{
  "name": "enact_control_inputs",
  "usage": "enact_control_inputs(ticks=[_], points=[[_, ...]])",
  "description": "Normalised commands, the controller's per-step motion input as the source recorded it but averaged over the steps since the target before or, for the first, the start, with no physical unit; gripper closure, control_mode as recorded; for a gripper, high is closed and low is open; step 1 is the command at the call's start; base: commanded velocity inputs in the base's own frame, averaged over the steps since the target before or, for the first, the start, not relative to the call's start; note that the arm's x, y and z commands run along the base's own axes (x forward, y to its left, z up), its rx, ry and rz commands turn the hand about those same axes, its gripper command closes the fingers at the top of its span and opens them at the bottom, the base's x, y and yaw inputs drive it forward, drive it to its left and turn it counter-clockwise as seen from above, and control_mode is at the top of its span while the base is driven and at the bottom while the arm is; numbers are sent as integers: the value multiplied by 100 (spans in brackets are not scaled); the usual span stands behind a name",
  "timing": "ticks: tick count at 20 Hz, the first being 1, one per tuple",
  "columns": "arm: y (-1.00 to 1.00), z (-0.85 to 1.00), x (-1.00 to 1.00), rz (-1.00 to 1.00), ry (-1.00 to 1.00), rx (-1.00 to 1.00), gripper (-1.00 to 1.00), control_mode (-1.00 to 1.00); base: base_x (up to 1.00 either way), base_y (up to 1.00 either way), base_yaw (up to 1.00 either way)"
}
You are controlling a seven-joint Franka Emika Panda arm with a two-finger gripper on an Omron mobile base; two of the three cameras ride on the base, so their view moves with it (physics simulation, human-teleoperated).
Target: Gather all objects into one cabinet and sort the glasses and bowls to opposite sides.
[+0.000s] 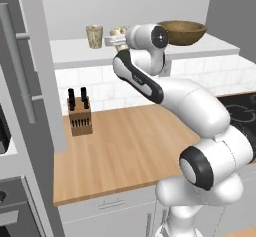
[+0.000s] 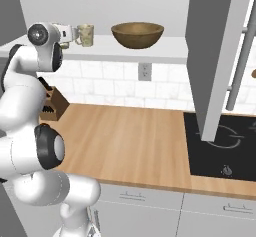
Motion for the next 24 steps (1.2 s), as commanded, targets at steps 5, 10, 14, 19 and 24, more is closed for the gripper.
enact_control_inputs(ticks=[5, 10, 14, 19, 24], points=[[-9, -25, 3, 2, -3, 0, 100, -100, 0, 0, 0], [-5, -47, 0, 2, 0, 0, -100, -100, 0, 0, 0], [-8, -19, 0, 0, 0, 0, -100, -100, 0, 0, 0], [-44, -1, -24, 2, 0, 0, -100, -100, 0, 0, 0], [-26, -1, -54, 8, 0, 0, -100, -100, 0, 0, 0]])
